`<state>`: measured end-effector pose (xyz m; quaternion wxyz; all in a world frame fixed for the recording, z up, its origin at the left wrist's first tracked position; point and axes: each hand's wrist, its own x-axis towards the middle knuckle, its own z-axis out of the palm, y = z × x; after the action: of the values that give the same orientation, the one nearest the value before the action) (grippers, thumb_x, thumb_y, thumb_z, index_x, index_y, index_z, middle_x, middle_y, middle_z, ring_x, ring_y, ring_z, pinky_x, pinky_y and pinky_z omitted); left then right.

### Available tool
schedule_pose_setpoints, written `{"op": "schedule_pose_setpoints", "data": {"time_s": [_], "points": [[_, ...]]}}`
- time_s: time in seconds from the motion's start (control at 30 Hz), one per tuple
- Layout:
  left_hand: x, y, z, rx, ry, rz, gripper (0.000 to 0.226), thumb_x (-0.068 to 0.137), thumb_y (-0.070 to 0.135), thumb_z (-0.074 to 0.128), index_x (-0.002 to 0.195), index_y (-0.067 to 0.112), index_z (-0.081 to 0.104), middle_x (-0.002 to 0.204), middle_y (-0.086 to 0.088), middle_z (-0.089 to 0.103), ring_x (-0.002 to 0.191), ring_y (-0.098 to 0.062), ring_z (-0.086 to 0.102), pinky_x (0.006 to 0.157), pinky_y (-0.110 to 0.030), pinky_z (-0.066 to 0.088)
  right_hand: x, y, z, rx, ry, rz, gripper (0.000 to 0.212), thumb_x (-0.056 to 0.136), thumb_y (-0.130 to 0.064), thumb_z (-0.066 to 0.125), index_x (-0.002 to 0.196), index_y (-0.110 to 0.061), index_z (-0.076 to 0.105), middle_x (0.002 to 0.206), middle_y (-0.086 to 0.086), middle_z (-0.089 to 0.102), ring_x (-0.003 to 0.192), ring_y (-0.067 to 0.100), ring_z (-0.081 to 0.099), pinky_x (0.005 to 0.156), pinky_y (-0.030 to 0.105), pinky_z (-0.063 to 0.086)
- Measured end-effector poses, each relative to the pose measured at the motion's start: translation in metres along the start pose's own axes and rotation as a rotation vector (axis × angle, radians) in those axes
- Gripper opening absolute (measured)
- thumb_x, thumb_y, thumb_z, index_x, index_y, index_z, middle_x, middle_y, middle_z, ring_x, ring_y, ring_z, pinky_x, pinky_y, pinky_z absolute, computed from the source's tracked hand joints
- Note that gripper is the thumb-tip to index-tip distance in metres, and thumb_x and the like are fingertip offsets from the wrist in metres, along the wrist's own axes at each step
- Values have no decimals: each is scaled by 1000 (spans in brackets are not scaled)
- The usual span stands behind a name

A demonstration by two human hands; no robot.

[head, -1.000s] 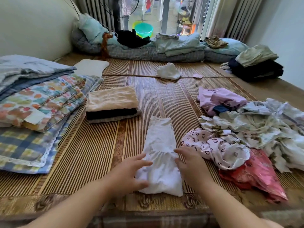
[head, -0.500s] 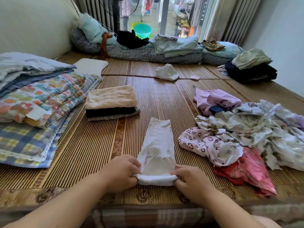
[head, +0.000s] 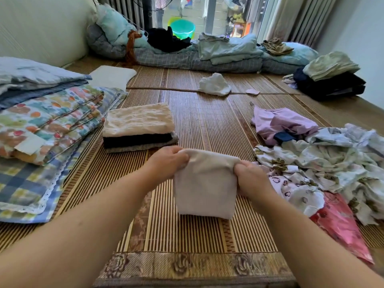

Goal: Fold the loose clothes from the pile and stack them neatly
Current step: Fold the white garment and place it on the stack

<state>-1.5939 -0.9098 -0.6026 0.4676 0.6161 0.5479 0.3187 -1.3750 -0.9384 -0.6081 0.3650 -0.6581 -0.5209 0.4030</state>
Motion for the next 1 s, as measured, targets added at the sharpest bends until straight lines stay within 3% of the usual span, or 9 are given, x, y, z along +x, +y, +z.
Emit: {"op": "schedule_pose_setpoints", "data": {"time_s": [0.17, 0.23, 0.37, 0.57, 0.67, 0.77, 0.87, 0.93, 1.0], "points": [[59, -14, 23, 247, 38, -88, 61, 92, 50, 53, 145, 27, 37, 146, -6, 45, 130, -26, 45, 105, -41, 37, 57, 10, 10, 164, -124, 324, 23, 92, -23, 44, 94, -9, 62, 91, 17, 62, 65, 25, 53, 58, 30, 40], [60, -28, 37, 419, -35, -140, 75, 85, 55, 59, 149, 38, 23, 153, -4, 32, 135, -28, 39, 103, -43, 39, 70, 22, 13, -16, -179, 318, 30, 91, -34, 52, 109, -10, 60, 99, 11, 65, 81, 25, 61, 69, 34, 50], [42, -56, 62, 646, -133, -156, 65, 79, 68, 54, 139, 52, 35, 159, 6, 8, 140, -27, 20, 112, -51, 27, 74, 34, 23, -575, -155, 135, 66, 79, -30, 71, 138, -23, 43, 129, 5, 58, 114, 24, 56, 93, 33, 45], [16, -60, 49, 759, -89, -182, 60, 82, 58, 58, 135, 58, 31, 160, 6, 4, 145, -28, 5, 111, -63, 6, 31, 24, 45, -662, -244, 86, 44, 85, -19, 65, 127, -13, 54, 115, 8, 65, 98, 23, 64, 82, 32, 54], [-1, -63, 23, 829, 42, -260, 74, 77, 51, 67, 139, 52, 26, 159, 0, 13, 144, -30, 13, 110, -64, 12, -9, 19, 61, -393, -462, 286, 37, 92, -22, 61, 124, -7, 52, 87, 8, 70, 61, 14, 69, 49, 23, 53], [-20, -69, 5, 850, 109, -419, 80, 73, 56, 65, 142, 40, 28, 147, -4, 33, 132, -30, 31, 104, -57, 29, -33, 16, 64, -334, -618, 318, 34, 93, -37, 59, 114, -11, 55, 69, 2, 70, 51, 10, 66, 44, 21, 49], [-32, -72, 6, 722, 184, -492, 71, 73, 61, 62, 131, 26, 41, 126, -6, 49, 111, -26, 48, 90, -44, 46, -23, 13, 55, -485, -265, 150, 28, 91, -42, 60, 97, -15, 64, 74, -6, 67, 60, 7, 64, 49, 19, 47], [-37, -69, 12, 502, 194, -500, 71, 74, 60, 64, 128, 20, 42, 114, -3, 56, 97, -21, 57, 82, -37, 52, -9, 11, 48, -548, -27, 86, 44, 87, -47, 63, 114, -13, 59, 97, -5, 63, 78, 7, 61, 57, 18, 41], [-38, -65, 23, 382, 191, -479, 75, 74, 55, 68, 132, 18, 38, 110, -1, 59, 89, -17, 59, 74, -32, 52, 2, 12, 47, -580, -61, 189, 63, 81, -54, 68, 121, -6, 55, 104, 3, 62, 88, 15, 60, 63, 22, 40]]}}
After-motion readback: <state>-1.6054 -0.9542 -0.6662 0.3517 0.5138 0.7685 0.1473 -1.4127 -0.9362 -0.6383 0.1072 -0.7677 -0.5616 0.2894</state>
